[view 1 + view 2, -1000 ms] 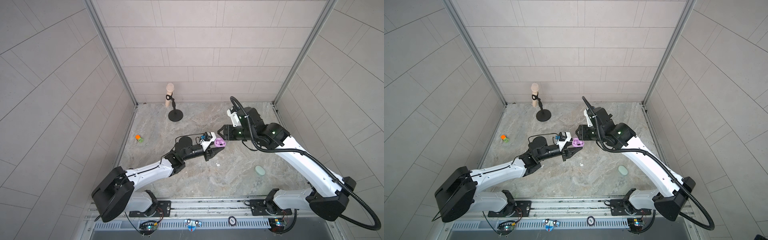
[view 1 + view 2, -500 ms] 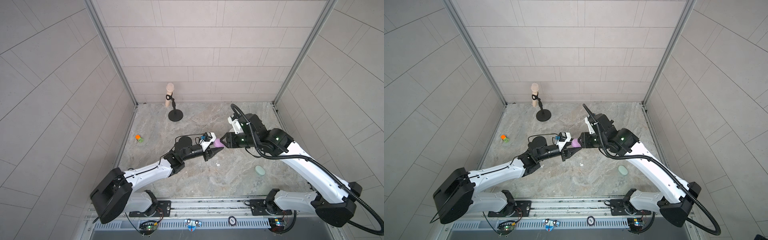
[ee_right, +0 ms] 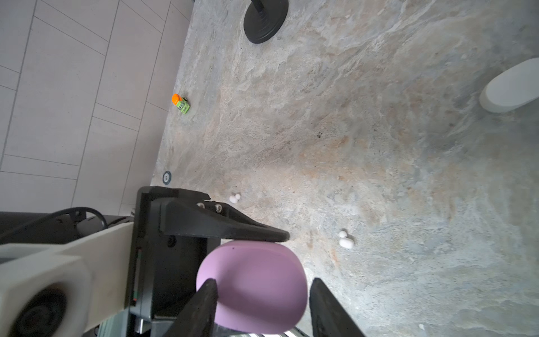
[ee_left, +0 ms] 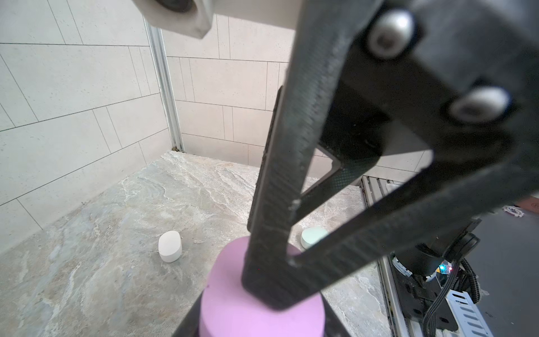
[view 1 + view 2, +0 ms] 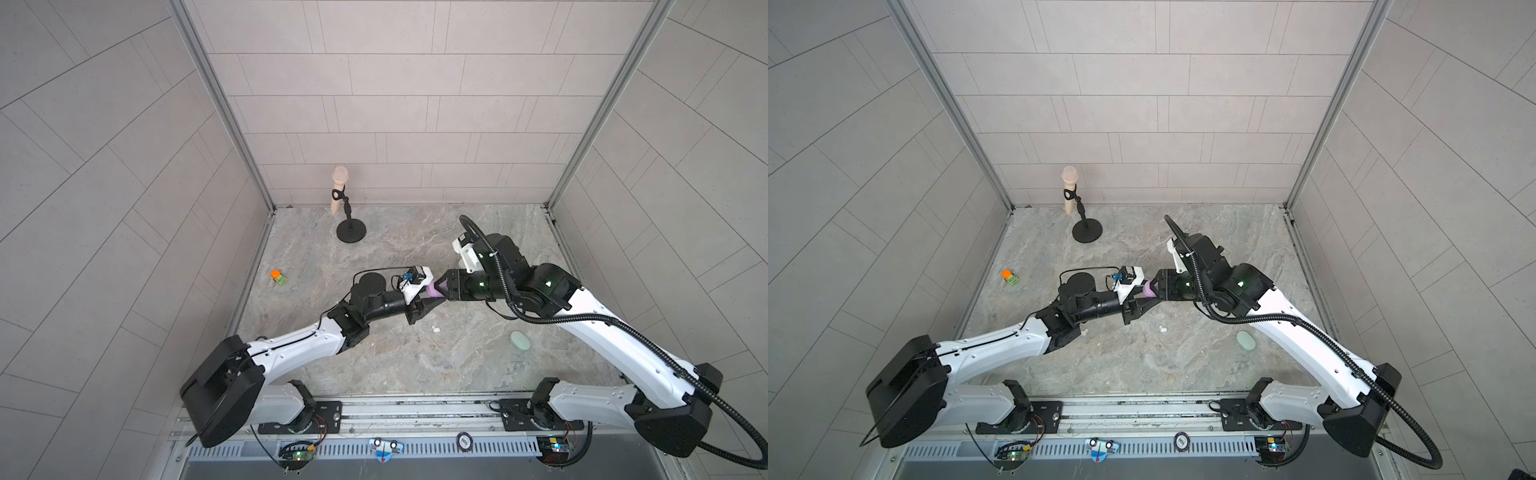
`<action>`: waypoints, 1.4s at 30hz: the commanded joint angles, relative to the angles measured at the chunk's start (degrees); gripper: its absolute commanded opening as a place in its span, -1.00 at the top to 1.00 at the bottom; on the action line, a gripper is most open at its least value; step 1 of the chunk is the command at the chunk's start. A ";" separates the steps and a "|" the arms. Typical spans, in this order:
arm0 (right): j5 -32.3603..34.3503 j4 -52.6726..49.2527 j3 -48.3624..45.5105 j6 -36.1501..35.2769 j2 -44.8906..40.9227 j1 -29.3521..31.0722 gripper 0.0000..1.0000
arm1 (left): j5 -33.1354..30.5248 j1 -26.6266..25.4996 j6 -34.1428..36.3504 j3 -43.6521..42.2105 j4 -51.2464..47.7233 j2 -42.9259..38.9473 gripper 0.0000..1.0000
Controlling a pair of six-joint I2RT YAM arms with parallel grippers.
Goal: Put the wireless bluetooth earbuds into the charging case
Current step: 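Close the pink case lid with the right gripper against the left gripper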
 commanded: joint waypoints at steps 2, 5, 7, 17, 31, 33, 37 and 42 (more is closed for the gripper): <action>-0.95 0.34 1.81 0.31 0.45 0.99 -0.29 | 0.86 -0.02 0.64 1.16 2.19 -0.91 0.62; -0.06 -1.52 3.23 -0.84 1.55 1.43 -0.40 | 1.03 -0.04 0.85 1.24 1.83 -0.91 0.62; 0.51 -2.93 4.02 -1.60 2.44 1.73 -0.45 | 1.12 -0.06 0.93 1.29 1.78 -0.91 0.62; 0.03 -3.35 4.65 -1.98 5.41 2.18 -0.50 | 1.54 -0.05 1.05 1.11 1.77 -1.62 0.62; -0.19 -2.70 5.00 -0.88 6.03 2.20 -0.08 | 1.69 -0.14 0.97 1.11 1.41 -1.71 0.57; 0.30 -2.87 4.93 -0.96 5.81 2.23 -0.06 | 1.67 -0.15 0.97 1.24 1.10 -1.64 0.52; 2.64 -4.29 4.65 -2.20 5.02 1.94 -0.04 | 0.98 -0.14 0.32 1.20 -0.35 -1.60 -0.07; 5.09 -4.60 1.16 -4.30 2.91 -1.08 -0.03 | -2.25 -0.14 -1.39 -2.25 -1.81 -3.70 -0.97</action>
